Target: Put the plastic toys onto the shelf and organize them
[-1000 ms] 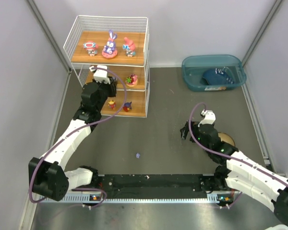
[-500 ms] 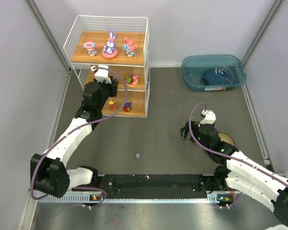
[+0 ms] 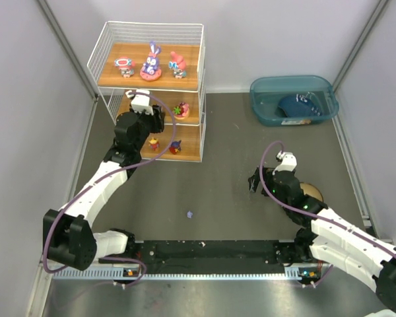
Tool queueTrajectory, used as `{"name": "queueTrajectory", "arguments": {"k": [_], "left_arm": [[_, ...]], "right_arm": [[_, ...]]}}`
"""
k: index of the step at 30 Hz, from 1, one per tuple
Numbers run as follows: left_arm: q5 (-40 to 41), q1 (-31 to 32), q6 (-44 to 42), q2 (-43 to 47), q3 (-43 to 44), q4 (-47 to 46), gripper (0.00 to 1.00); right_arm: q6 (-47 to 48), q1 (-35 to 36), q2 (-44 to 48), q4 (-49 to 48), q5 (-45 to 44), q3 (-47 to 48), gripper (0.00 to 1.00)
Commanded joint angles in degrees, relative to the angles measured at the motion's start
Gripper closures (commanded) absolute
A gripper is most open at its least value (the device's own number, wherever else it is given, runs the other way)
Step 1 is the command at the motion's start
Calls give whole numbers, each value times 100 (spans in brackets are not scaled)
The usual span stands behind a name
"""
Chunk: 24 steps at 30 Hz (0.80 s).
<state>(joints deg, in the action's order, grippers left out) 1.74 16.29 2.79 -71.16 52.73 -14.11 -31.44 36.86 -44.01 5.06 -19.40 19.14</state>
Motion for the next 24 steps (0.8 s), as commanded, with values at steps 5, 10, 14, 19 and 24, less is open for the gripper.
{"name": "queueTrajectory", "arguments": {"k": [5, 10, 14, 19, 24], "left_arm": [[-103, -65, -24, 119, 176, -171, 39], [-147, -65, 55, 496, 220, -31, 30], [-393, -65, 134, 901, 176, 66, 24], [-428, -56, 248, 1551, -43, 241, 21], [-332, -56, 275, 2122, -228, 724, 20]], "right_arm": [[77, -91, -11, -260, 6, 11, 4], [68, -92, -20, -277, 32, 20, 4], [77, -109, -38, -277, 59, 20, 4], [59, -109, -38, -277, 85, 20, 4], [68, -118, -20, -277, 112, 20, 4]]}}
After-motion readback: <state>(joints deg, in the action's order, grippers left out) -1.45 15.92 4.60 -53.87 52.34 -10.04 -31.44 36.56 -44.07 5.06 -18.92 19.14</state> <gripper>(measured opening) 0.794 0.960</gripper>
